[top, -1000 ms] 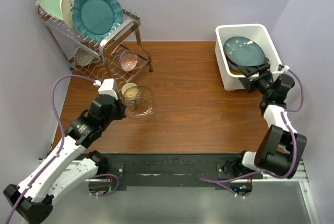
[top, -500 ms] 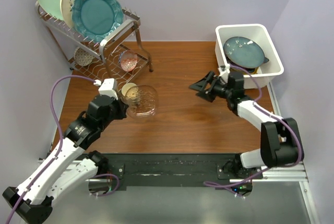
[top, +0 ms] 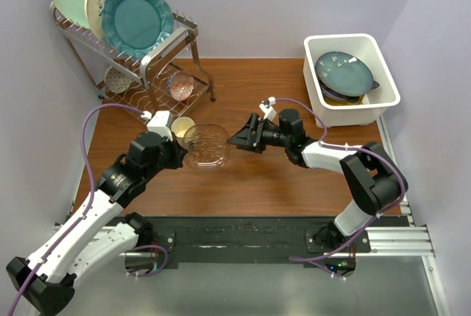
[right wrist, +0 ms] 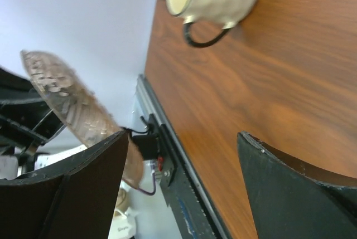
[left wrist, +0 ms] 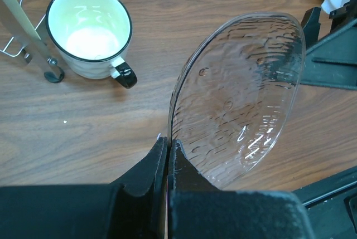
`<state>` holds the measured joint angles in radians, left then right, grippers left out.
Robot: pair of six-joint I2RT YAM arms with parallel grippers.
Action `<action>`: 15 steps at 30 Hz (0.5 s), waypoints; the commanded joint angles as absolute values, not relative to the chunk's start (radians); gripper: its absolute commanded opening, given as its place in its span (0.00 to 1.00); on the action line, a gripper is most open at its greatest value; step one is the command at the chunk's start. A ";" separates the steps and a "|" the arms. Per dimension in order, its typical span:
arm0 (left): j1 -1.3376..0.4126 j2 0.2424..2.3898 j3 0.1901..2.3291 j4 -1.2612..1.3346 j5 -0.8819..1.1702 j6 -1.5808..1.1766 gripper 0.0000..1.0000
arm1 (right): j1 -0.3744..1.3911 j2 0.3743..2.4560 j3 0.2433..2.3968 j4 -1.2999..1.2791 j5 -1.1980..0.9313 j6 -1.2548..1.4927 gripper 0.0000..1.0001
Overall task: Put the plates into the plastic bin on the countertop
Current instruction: Place the plate in the plastic bin.
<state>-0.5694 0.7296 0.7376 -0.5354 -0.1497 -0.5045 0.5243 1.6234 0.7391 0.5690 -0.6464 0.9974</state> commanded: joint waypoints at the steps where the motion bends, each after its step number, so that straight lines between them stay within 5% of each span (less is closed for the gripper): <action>1: -0.555 0.738 0.747 -0.514 -0.195 -0.503 0.00 | 0.566 1.625 0.790 0.703 -0.653 1.025 0.81; 15: -0.522 0.673 0.750 -0.544 -0.267 -0.538 0.00 | 0.571 1.560 0.776 0.663 -0.626 1.002 0.80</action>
<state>-0.5327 0.7048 0.7376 -0.5522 -0.2165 -0.5137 0.5632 1.6165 0.7517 0.6353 -0.6365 1.0164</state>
